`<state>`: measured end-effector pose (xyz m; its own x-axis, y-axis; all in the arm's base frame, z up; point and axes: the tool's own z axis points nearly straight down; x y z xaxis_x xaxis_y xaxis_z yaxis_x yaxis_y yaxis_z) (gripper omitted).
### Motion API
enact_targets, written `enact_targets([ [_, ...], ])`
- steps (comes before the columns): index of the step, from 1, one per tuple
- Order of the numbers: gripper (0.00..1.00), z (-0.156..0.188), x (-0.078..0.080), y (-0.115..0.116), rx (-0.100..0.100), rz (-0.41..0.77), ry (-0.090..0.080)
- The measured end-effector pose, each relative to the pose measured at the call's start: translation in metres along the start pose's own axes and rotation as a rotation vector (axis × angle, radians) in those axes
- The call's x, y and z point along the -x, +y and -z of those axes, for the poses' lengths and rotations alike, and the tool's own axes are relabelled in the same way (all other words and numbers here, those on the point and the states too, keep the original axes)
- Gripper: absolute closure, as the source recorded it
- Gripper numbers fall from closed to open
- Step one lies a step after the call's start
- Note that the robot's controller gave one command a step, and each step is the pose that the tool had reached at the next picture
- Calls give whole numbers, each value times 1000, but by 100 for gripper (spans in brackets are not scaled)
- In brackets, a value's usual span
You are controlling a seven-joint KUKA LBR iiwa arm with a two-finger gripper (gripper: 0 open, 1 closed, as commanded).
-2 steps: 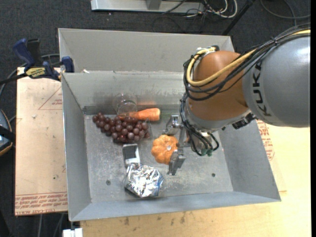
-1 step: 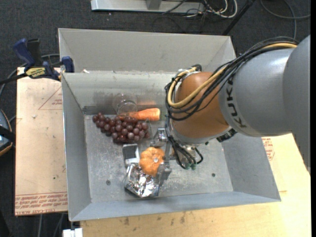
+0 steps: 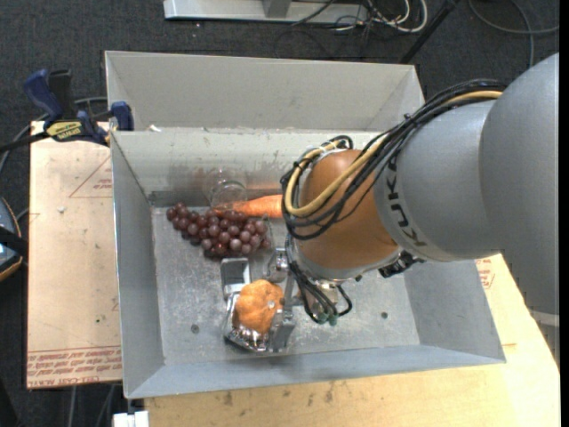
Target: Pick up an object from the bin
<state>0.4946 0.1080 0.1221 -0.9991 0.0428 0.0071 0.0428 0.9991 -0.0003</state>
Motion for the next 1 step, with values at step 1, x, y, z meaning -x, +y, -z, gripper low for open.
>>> enact_targets([
  [1, 0, 13, 2, 21, 1, 105, -8],
])
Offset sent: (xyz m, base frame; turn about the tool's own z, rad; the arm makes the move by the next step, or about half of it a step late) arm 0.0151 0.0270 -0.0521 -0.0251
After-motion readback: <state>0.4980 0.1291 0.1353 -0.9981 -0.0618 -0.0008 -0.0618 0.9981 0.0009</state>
